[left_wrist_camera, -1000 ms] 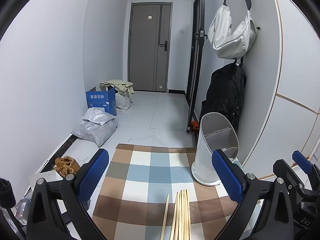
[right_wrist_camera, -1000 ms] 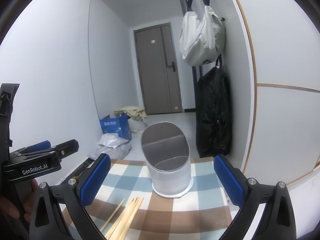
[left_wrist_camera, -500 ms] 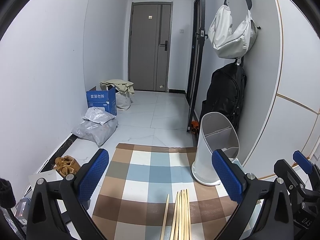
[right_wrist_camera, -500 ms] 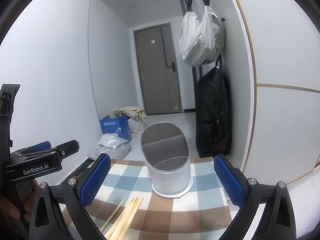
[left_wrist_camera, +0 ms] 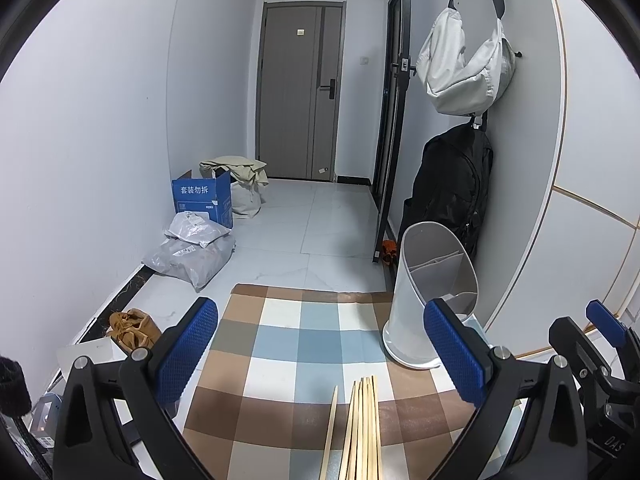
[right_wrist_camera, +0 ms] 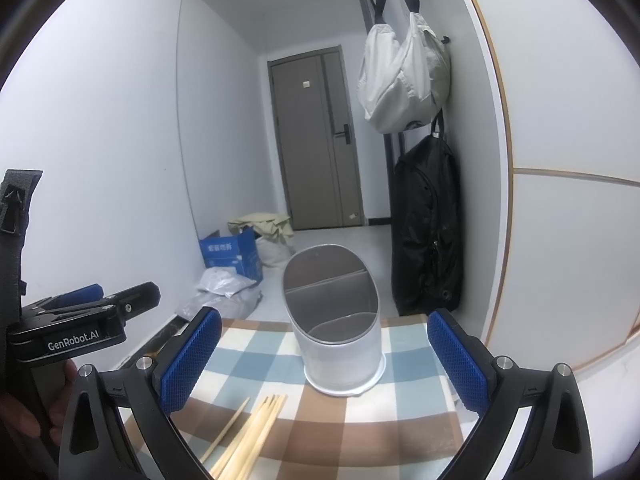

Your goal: Organize utensils

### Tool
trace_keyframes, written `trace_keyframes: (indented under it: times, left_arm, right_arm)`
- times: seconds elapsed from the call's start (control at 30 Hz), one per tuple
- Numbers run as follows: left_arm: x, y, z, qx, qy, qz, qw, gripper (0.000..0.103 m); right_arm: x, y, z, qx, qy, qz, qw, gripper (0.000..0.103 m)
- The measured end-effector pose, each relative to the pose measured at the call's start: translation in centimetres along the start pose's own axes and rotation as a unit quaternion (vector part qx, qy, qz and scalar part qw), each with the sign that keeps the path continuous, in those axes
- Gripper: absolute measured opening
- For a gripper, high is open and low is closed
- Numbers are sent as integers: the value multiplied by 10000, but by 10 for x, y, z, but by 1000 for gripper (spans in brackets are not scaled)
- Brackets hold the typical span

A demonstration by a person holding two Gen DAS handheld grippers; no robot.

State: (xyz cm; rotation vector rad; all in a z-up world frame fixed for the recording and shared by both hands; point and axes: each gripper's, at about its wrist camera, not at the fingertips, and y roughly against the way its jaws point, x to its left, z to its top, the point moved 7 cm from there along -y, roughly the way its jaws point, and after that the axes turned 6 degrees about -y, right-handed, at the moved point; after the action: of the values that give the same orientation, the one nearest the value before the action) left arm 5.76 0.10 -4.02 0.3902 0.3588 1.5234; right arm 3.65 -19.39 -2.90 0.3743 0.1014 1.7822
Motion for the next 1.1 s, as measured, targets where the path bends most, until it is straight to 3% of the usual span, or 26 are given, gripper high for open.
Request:
trace_keyframes:
  times: [0.33, 0.6, 0.8, 0.97, 1.1]
  left_arm:
    - [0, -1, -1, 50, 13, -16, 10000, 100]
    - [-2, -13, -5, 318, 103, -130, 9994, 100]
    - [13, -47, -30, 1219, 213, 20, 9923, 100]
    - [30, -82, -67, 2211, 237, 124, 9749, 100]
    - [25, -97, -88, 2692, 13, 25, 9631, 100]
  right_arm:
    - [2, 0, -1, -10, -13, 11, 10000, 103]
    - [7, -1, 0, -39, 87, -52, 9999, 103]
    - [2, -9, -1, 107, -49, -73, 9999, 103]
    - [-2, -22, -3, 261, -2, -173, 9995, 103]
    - [-3, -39, -7, 431, 92, -162, 9989, 103]
